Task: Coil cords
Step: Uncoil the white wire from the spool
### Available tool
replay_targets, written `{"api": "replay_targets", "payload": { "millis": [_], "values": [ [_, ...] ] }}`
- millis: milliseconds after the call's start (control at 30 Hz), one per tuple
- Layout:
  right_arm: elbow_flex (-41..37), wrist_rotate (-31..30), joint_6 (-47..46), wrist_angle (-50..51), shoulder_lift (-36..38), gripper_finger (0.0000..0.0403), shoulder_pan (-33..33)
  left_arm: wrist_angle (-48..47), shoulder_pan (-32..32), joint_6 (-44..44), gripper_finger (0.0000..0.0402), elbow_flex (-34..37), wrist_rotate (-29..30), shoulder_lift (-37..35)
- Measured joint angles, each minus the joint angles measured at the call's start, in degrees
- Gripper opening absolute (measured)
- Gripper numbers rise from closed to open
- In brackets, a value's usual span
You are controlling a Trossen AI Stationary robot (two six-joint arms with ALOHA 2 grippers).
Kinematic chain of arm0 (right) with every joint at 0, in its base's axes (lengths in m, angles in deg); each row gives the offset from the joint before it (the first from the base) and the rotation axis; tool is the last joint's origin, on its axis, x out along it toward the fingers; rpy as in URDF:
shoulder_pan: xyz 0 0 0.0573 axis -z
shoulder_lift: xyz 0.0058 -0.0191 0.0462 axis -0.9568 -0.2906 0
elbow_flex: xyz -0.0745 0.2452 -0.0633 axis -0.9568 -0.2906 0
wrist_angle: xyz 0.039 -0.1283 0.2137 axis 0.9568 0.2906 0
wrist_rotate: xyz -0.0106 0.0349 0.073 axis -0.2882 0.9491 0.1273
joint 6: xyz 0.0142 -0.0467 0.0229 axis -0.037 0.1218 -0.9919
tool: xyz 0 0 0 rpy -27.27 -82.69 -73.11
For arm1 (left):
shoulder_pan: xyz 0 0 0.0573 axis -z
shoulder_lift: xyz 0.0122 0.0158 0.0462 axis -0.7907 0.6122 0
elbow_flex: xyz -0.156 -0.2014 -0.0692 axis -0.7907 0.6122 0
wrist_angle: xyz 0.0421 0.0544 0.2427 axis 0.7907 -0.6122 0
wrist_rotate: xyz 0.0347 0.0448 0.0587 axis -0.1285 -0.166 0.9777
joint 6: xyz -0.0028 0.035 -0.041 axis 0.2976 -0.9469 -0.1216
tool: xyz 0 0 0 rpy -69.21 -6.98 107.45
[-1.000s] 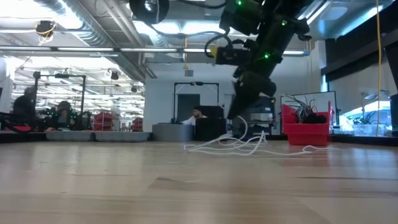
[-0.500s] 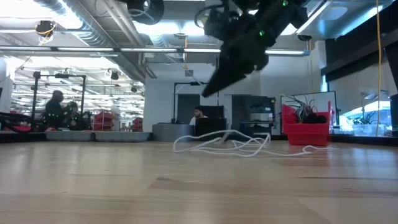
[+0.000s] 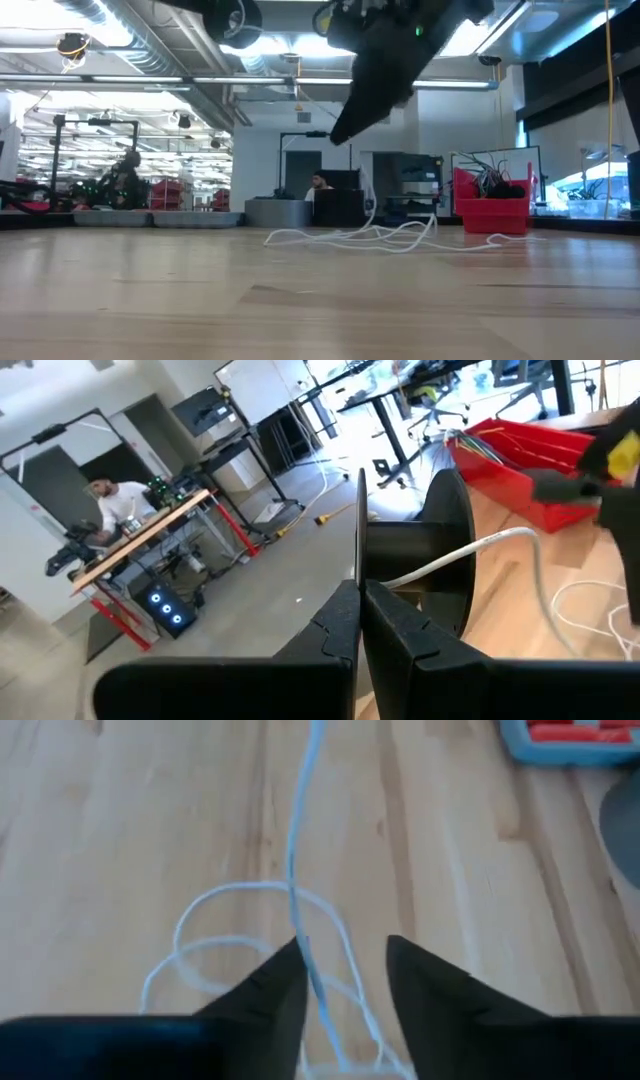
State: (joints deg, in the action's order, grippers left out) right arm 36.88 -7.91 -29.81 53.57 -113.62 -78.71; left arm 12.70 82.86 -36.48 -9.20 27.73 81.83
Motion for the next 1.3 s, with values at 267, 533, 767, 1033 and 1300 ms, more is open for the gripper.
{"api": "replay_targets", "payload": {
  "millis": [267,533,767,1033,1300],
  "values": [
    [9.2,5.4,-4.6,19.2,0.3,0.0186,-0.4,0.0,0.0,-0.3,0.0005,0.0,-1.2,0.0],
    [9.2,2.2,1.4,19.0,1.0,0.0188,-1.6,0.0,0.0,-0.7,0.0005,0.0,-1.2,0.0],
    [9.2,0.1,2.6,15.5,6.0,0.0189,-2.0,-0.5,0.0,-0.7,0.0005,0.0,-1.2,0.0],
    [2.3,0.5,10.3,-6.7,9.4,0.0189,-3.4,-0.8,0.0,-0.4,0.0005,0.0,-1.2,0.0],
    [-7.3,1.0,11.6,-29.2,6.9,0.0189,-1.8,-0.8,0.0,-0.3,0.0005,0.0,-1.2,0.0]
  ]
}}
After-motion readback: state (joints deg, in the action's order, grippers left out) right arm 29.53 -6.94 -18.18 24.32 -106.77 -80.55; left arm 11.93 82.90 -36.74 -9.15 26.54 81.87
